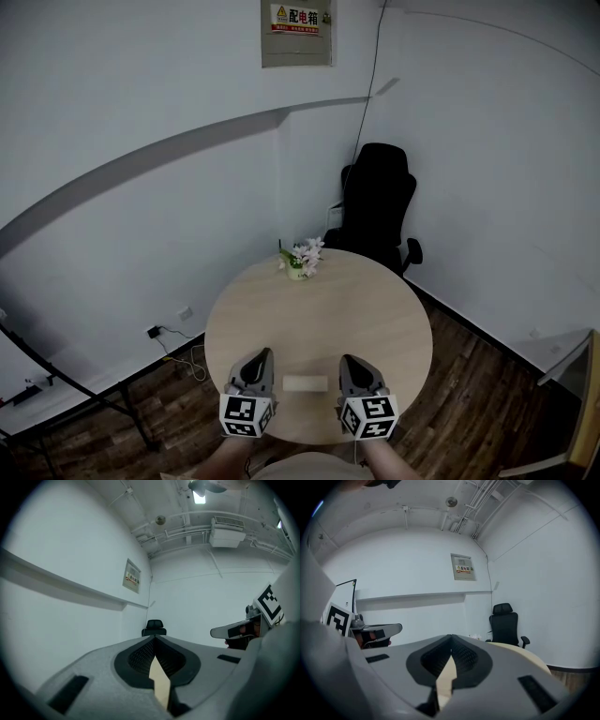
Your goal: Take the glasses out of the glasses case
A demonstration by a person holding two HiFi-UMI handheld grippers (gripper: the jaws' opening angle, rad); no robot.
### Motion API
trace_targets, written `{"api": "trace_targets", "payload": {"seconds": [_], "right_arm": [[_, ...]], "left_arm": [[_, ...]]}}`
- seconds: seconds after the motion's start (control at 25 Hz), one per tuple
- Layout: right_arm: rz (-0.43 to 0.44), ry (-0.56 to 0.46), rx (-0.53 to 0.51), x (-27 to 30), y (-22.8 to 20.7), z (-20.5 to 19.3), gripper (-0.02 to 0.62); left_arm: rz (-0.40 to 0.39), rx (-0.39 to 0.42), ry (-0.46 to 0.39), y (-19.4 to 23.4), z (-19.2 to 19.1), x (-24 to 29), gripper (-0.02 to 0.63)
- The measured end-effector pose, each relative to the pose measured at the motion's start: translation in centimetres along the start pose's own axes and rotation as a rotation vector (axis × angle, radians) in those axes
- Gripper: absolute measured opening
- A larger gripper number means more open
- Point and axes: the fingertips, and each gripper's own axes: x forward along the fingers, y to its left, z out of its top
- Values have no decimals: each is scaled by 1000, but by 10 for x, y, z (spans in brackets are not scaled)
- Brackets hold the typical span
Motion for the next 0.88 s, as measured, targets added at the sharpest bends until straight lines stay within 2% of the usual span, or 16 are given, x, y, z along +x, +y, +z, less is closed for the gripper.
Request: {"api": "trace_targets", "payload": {"seconds": [0.44,0.88], "right_arm": [[-4,18,-10,-5,-1,-9,13],[36,45,-28,-7,3,-32,12]], "left_arm": [[12,-24,-9,1,-3,-8,9],[23,-40,50,-1,-32,-15,9]]}}
